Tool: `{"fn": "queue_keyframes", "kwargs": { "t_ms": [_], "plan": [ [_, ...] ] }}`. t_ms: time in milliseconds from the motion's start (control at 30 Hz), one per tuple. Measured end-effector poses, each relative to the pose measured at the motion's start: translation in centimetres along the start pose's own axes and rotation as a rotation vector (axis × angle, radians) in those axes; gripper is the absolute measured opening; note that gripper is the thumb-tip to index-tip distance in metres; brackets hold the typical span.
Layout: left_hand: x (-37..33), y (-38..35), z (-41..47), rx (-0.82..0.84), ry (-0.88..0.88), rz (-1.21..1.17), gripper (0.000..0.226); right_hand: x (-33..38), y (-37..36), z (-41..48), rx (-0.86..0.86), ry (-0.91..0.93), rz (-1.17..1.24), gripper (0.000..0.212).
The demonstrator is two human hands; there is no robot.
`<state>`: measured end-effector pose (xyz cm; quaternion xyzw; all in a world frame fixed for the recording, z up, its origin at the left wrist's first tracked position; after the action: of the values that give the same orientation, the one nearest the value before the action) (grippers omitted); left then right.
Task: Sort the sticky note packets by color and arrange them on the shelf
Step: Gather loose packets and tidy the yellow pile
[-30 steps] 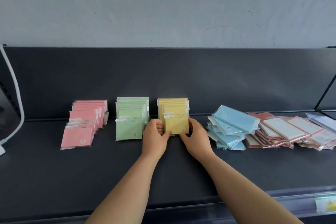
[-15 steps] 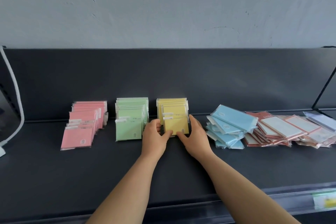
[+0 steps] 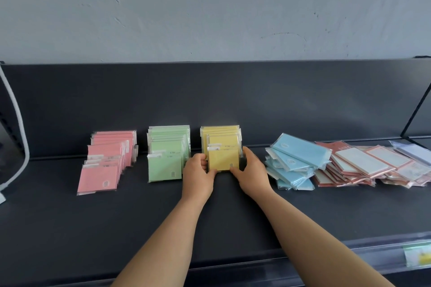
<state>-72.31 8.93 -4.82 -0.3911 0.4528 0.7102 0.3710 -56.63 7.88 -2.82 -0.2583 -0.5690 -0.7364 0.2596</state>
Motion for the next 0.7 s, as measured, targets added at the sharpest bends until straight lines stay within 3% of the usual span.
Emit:
{"fn": "queue_keyframes", "kwargs": {
  "t_ms": [167,367,700],
  "plan": [
    [0.1,-0.1,0.1,0.000,0.009,0.013,0.035,-0.2,-0.7,0.1,-0.005,0.019,-0.023,0.048],
    [-0.1,0.4,-0.3,0.036,0.033,-0.013,0.047,-0.1,-0.7,-0.3,0.015,0.022,-0.019,0.067],
    [-1.7,1.0,-0.7,0.046,0.042,0.046,0.050,0.9,0.1,-1.0,-0.001,0.062,-0.045,0.061]
  ]
}}
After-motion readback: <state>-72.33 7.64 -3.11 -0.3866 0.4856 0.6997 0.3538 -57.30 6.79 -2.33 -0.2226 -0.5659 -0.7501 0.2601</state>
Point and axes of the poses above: each hand's wrist, its own z-axis towards the middle knuckle, its own y-axis out of the back of the hand, x = y × z, the point moved 4 cm from there along z, towards the middle knuckle, and after that the axes turned 8 degrees about -z, right-handed, at the moved point
